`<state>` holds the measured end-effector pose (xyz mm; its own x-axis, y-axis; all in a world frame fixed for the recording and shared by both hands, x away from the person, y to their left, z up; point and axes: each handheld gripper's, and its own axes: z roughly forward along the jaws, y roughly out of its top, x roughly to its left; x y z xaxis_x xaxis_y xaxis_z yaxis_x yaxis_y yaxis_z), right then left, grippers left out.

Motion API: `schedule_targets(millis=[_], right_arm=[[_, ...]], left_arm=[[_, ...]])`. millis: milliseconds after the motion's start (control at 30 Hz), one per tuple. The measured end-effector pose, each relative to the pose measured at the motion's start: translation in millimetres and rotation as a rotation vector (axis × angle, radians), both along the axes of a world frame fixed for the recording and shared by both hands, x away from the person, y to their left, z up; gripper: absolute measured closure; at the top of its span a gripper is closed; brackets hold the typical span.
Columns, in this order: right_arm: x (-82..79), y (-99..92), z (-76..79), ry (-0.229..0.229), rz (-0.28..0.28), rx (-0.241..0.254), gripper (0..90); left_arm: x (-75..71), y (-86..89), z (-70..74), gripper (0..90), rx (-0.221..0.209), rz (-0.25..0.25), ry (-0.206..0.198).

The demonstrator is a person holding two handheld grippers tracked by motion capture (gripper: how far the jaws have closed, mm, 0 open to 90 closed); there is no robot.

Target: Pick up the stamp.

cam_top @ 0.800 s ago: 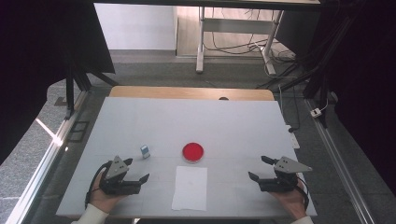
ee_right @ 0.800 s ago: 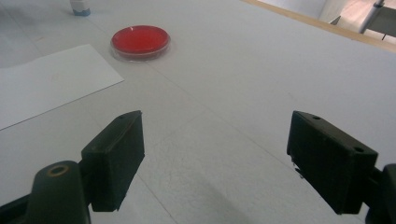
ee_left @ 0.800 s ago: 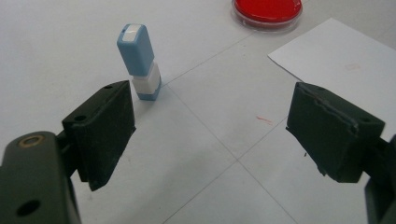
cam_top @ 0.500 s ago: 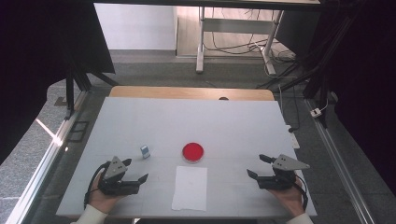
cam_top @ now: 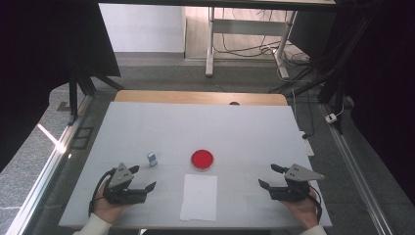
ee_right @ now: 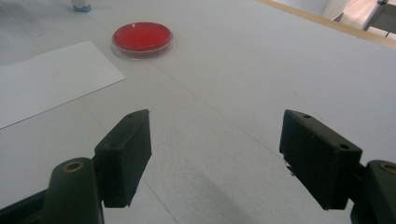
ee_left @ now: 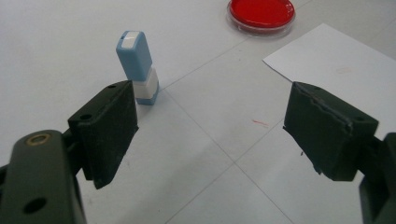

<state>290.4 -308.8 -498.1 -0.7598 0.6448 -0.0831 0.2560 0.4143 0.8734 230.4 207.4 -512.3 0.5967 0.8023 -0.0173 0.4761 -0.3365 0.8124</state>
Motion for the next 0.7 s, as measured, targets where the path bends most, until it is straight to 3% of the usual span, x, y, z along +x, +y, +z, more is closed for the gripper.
schedule_targets(millis=[200, 700], right_arm=[[-2.1, 1.9, 1.2, -0.005, 0.01, -0.001, 26.0], [-3.6, 3.4, 1.9, -0.014, 0.018, 0.003, 26.1]], left_arm=[[-4.6, -1.0, 3.8, 17.7, 0.005, 0.003, -0.014], [-0.1, -6.4, 22.0, 18.4, 0.024, -0.006, -0.035]])
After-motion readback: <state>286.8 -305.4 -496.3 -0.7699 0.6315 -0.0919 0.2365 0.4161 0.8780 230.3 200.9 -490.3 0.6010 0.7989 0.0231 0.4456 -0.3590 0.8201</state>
